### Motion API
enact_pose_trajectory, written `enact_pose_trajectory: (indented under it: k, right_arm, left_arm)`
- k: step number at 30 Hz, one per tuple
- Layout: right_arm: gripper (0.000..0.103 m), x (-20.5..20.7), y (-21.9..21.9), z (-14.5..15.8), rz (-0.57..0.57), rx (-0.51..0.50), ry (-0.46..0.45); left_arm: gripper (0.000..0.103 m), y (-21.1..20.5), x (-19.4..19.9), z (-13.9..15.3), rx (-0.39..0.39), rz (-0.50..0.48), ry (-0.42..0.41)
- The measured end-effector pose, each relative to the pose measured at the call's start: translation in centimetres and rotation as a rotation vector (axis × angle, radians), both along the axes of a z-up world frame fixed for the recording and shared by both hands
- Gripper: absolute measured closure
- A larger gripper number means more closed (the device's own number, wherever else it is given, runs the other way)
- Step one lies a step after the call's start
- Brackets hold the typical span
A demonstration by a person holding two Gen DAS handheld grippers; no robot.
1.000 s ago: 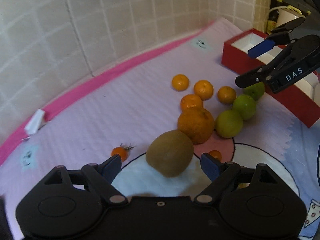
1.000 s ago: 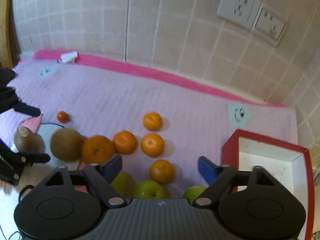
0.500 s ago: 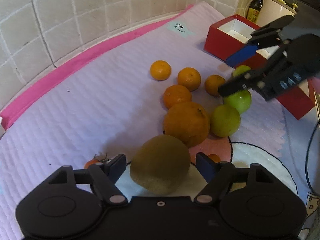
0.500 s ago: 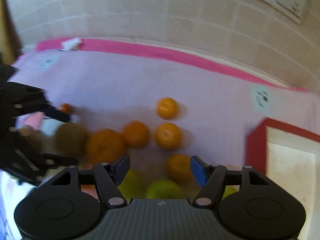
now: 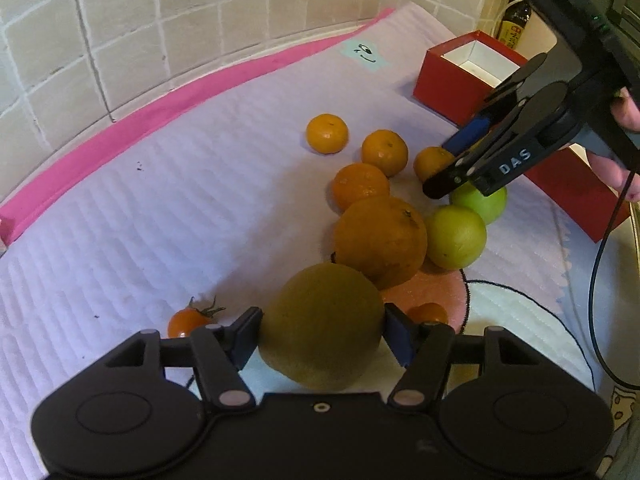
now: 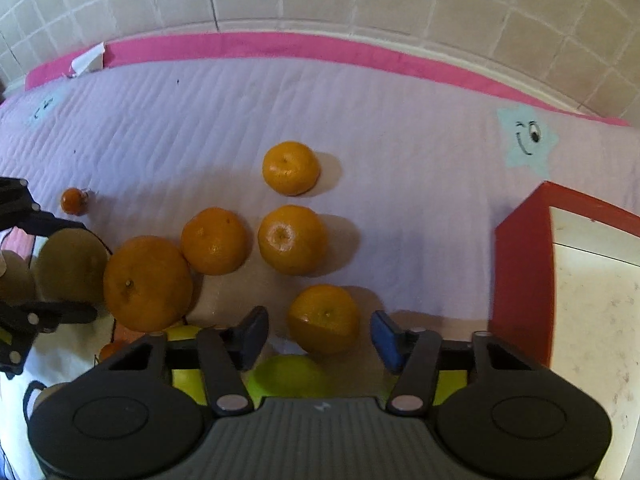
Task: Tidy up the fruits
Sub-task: 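Grasp a kiwi with the left tool while the right tool grasps a mandarin, then carry kiwi and mandarin into the red box and open both tools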
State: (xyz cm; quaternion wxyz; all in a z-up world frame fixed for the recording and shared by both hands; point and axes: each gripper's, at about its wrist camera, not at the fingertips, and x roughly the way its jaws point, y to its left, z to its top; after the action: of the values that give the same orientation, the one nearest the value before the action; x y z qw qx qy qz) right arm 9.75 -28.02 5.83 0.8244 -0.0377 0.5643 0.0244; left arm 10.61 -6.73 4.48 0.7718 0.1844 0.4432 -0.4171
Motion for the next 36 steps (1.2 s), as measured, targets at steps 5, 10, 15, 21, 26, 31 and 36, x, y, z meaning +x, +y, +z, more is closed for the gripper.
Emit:
enact_pose_trajectory:
  k: [5,10,15,21,26,31,36]
  right_arm:
    - [0.061,0.4,-0.1,-0.4,0.001,-0.009,0.000]
    - [0.062,-0.6,-0.6,0.4,-0.016,0.034,-0.042]
    - [0.062,-2.8,-1.1,4.2,-0.034,0.076,-0.143]
    - [0.062,-6.2,-4.2,10.6,-0.083,0.060,-0.309]
    - [0.062,-8.5,-9.8,14.8,-0.206,-0.008,-0.417]
    - [0.062,-10.9,-16.6,16.0,-0.344,-0.042,-0.452]
    - [0.062,-11.9,-22.3,13.8,-0.450,0.015,-0.425]
  left_arm:
    - [0.026,0.5,-0.1,0.1,-0.009,0.022,0.001]
    - [0.026,0.7,-0.9,0.8,-0.009,0.054,-0.020]
    - [0.026,0.9,-1.6,3.2,-0.018,0.082,-0.065]
    - [0.026,-1.1,-1.8,8.6,-0.091,0.072,-0.172]
    - [0.026,-6.3,-2.0,12.4,-0.168,0.016,-0.234]
    - [0.026,-13.4,-1.4,13.9,-0.246,-0.066,-0.208]
    - [0.026,-21.0,-1.6,12.8,-0.253,-0.121,-0.174]
